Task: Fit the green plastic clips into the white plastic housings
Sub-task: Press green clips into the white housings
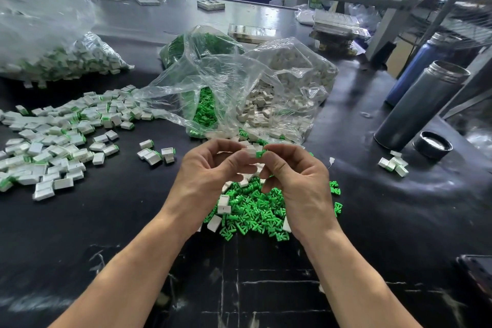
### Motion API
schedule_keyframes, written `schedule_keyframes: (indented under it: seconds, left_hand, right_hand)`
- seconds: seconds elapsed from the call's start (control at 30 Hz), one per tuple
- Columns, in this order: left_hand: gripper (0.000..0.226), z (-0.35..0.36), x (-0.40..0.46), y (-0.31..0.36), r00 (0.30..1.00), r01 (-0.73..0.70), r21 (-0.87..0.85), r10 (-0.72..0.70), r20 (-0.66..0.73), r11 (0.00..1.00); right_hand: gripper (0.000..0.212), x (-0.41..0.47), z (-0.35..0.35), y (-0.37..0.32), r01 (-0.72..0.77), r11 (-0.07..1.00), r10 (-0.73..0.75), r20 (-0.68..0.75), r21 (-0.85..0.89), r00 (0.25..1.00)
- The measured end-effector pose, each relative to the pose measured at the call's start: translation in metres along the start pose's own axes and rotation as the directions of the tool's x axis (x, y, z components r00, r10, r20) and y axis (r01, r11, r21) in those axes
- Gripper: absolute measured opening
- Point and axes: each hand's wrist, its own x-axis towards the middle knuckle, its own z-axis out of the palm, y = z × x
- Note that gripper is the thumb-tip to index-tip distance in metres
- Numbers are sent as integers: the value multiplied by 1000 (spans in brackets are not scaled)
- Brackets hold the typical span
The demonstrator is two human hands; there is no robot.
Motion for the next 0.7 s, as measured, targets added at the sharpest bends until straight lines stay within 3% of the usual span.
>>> schedule_keyframes:
  seconds: [0.33, 0.57, 0.7]
  left_hand:
    - [15, -1, 1, -3, 1000, 21, 121, -22, 10, 992]
    - [24, 0, -2, -3, 1000, 2, 116, -5, 31, 993]
    - [18, 0, -1, -4, 999, -34, 154, 30, 29, 988]
  right_hand:
    - [3, -2, -3, 1, -43, 999, 43, 49, 9, 998]
    - [4, -1, -2, 4, -3, 994, 2, -9, -106, 1000]
    - [1, 0, -4, 4, -10, 988, 12, 10, -152, 1000]
